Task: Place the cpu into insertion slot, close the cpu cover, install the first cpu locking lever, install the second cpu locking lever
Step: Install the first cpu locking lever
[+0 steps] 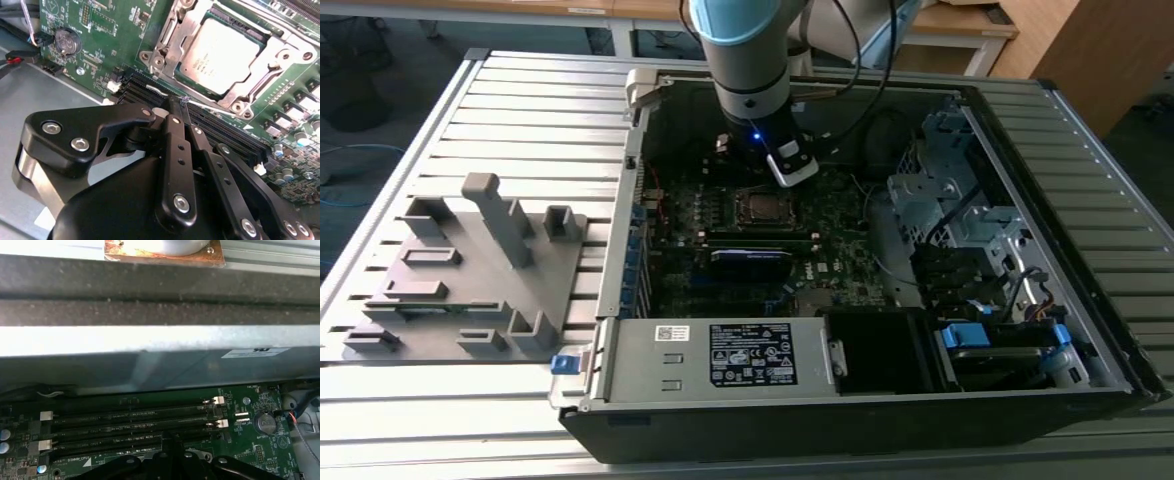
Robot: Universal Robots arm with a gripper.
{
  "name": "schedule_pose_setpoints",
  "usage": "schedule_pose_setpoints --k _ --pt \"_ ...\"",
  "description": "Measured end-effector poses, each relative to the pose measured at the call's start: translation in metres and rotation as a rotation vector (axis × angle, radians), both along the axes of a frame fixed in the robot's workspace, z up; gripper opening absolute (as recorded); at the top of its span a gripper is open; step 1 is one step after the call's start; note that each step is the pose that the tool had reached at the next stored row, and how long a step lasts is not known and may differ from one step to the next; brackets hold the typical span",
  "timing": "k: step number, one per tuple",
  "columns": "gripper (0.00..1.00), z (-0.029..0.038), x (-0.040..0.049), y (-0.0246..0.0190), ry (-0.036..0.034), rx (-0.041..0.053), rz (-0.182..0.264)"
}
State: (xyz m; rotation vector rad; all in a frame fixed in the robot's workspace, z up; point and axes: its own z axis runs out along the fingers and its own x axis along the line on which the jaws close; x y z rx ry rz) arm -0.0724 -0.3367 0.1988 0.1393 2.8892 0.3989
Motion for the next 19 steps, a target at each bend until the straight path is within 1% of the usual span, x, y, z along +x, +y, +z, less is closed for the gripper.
schedule_pose_setpoints --k 2,6,9,13,15,19 --pt "0.1 -0.0007 0.0 0.0 -0.0002 -0.0002 -0.016" --pt "0.1 -0.0016 -0.0006 -0.0001 -0.0004 -0.0001 -0.065" --pt "0.1 -0.0016 -0.003 0.0 -0.0003 0.0 -0.073" --pt "0.1 -0.0009 -0.0031 0.0 -0.0001 0.0021 -0.075" --pt "0.1 -0.0002 -0.003 0.0 -0.0001 0.0077 -0.075" --pt "0.1 0.0004 -0.003 -0.0004 0.0023 0.0278 -0.076"
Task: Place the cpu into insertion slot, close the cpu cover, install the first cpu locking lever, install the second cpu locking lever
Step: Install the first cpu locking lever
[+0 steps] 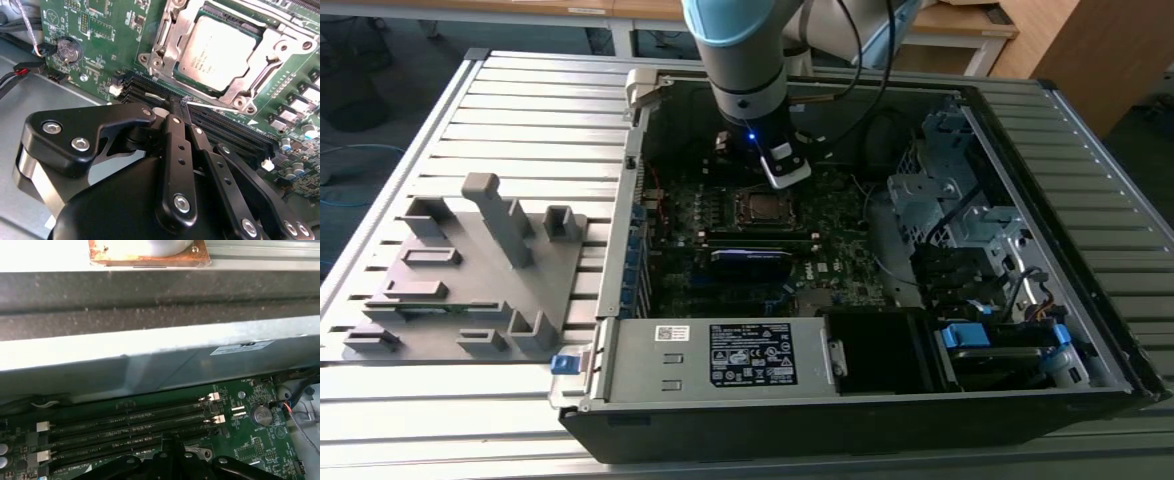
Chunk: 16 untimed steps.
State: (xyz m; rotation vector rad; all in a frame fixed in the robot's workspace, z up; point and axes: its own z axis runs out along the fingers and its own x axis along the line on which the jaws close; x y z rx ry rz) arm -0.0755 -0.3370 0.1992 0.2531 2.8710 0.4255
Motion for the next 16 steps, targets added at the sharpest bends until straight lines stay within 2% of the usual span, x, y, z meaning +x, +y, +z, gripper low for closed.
schedule_pose_setpoints --k 3,6,13,16 --pt "0.1 0.0 0.0 -0.0008 0.0 0.0085 0.0" --pt "0.1 0.0 0.0 -0.0021 0.0 0.0212 -0.001" --pt "0.1 -0.0015 0.0 -0.0042 -0.002 0.0235 -0.001" --pt "0.1 -0.0021 0.0 -0.0045 -0.0021 0.0376 -0.001"
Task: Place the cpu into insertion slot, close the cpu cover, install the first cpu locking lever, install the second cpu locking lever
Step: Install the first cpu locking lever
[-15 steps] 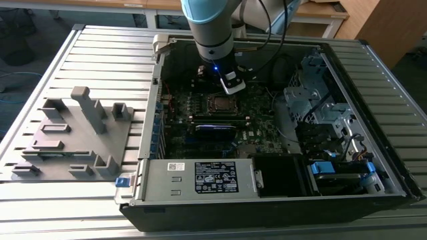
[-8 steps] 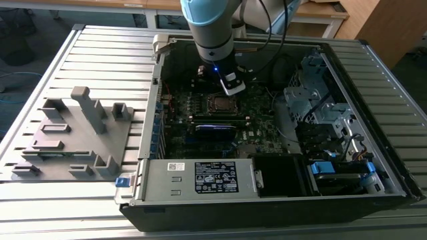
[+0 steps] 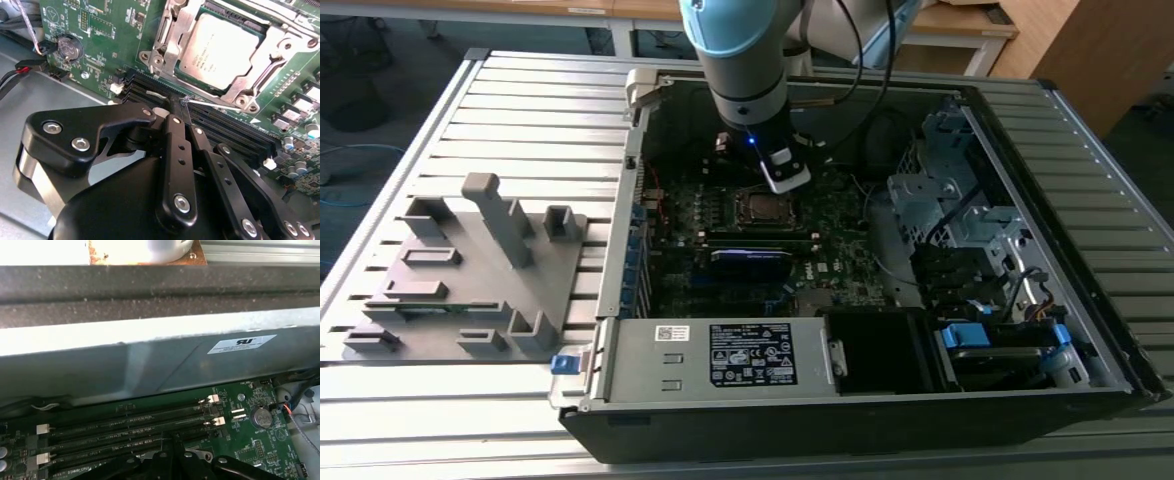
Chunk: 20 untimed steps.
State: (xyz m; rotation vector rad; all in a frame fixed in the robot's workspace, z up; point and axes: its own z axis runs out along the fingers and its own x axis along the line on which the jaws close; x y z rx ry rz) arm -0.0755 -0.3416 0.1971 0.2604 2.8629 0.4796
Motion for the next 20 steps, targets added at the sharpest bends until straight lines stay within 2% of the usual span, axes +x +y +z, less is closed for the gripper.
schedule_pose_setpoints --k 6,14,20 --pt "0.1 -0.0004 0.0 -0.0004 -0.0014 0.0017 0.0" --pt "0.1 -0.0028 0.0 -0.0004 -0.0144 0.0015 0.0" --pt "0.1 -0.0044 0.0 -0.0007 -0.0217 0.0016 0.0"
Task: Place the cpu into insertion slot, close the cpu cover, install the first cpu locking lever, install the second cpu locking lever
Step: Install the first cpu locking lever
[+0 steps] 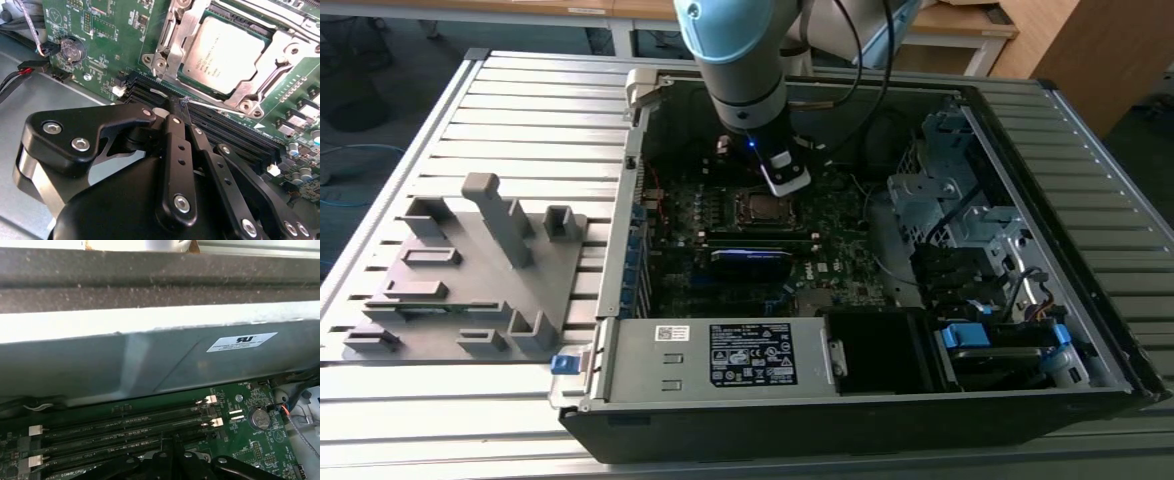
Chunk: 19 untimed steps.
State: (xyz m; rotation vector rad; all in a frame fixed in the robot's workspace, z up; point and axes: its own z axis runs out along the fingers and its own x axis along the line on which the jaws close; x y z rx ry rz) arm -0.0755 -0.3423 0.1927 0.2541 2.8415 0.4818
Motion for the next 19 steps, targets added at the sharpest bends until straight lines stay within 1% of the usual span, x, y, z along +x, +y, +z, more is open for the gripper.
schedule_pose_setpoints --k 4,7,15,19 --pt "0.1 -0.0017 0.0 0.0 -0.0069 0.0 0.0" --pt "0.1 -0.0026 0.0 0.0 -0.0098 -0.0001 0.0" --pt "0.1 -0.003 0.0 -0.0003 -0.0115 -0.0002 0.0" --pt "0.1 -0.0031 -0.0002 -0.0003 -0.0137 -0.0009 0.0"
